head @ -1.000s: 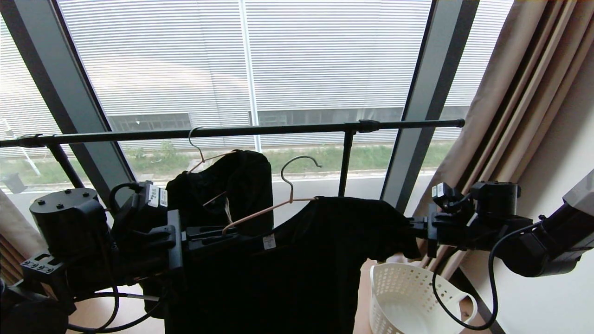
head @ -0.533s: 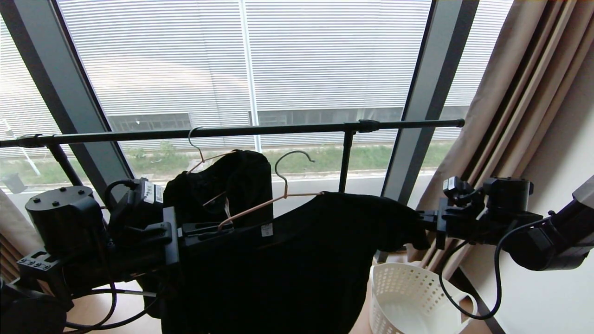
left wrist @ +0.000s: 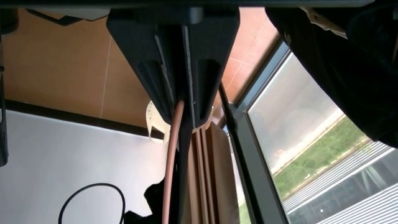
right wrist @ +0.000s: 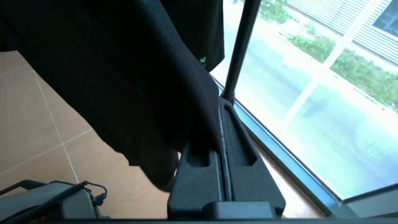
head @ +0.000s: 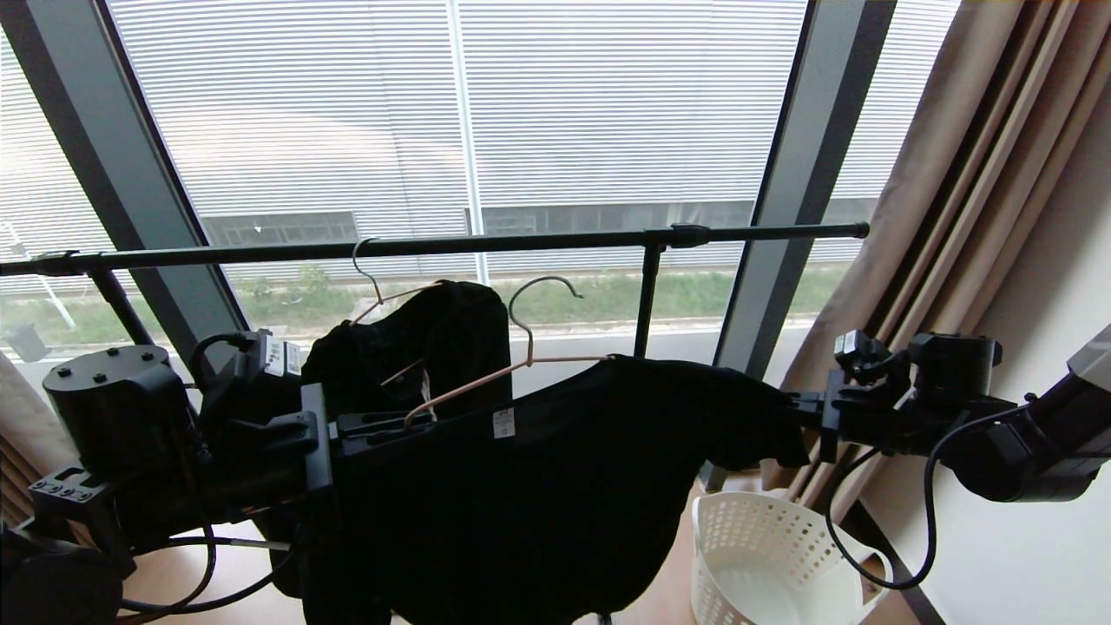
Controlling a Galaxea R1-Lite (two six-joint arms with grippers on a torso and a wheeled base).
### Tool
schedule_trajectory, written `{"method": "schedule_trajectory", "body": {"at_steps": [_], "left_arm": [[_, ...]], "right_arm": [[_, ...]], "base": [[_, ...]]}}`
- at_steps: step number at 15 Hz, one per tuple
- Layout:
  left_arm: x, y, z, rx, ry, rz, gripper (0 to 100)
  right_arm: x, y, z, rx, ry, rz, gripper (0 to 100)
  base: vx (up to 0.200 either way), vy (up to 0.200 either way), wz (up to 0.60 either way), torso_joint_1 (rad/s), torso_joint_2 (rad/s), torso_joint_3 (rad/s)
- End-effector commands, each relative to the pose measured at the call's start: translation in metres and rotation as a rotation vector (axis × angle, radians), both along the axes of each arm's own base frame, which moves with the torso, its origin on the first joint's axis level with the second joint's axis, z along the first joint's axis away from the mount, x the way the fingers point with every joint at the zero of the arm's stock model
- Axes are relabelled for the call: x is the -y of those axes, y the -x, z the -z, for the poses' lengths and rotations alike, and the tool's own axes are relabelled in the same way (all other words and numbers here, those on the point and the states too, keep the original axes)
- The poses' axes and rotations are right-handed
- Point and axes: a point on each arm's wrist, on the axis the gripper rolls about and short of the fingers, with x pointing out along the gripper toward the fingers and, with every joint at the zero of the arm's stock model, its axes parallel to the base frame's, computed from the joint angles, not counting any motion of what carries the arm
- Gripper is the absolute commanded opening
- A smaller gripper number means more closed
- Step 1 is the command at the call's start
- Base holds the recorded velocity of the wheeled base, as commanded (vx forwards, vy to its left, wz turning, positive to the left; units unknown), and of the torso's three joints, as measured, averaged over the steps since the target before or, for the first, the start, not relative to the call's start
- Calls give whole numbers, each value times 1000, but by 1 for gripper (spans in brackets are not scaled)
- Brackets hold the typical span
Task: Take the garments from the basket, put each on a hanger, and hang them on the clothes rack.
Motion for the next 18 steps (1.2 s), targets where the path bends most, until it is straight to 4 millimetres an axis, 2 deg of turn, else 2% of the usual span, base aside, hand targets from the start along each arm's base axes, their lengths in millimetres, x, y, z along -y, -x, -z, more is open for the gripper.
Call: {"method": "schedule_trajectory", "body": {"at_steps": [1,6,7,12,15,18], "left_arm": [[-1,-1,0,-2,1,-6,0],[-1,-1,1,-3,0,-6,0],[-1,-1,0,-2,1,-6,0],[-4,-4,-2,-22,20,-23,0],[-4,-4,-3,-23,21,-28,0],[-8,-5,-2,-34,23,-48,0]], "right_arm": [[0,0,1,-3,0,0,0],[-6,9,4,-21,2,-18,0],[-9,11,1,-11,7,-29,100],[-24,23,-8,63,49,-87,100],[-40,36,-33,102,44,-112,100],[-62,48,-53,113,62,-57,100]], "base": [[0,0,0,0,0,0],[0,0,0,0,0,0],[0,0,0,0,0,0],[0,0,0,0,0,0],[0,0,0,0,0,0],[0,0,0,0,0,0]]}}
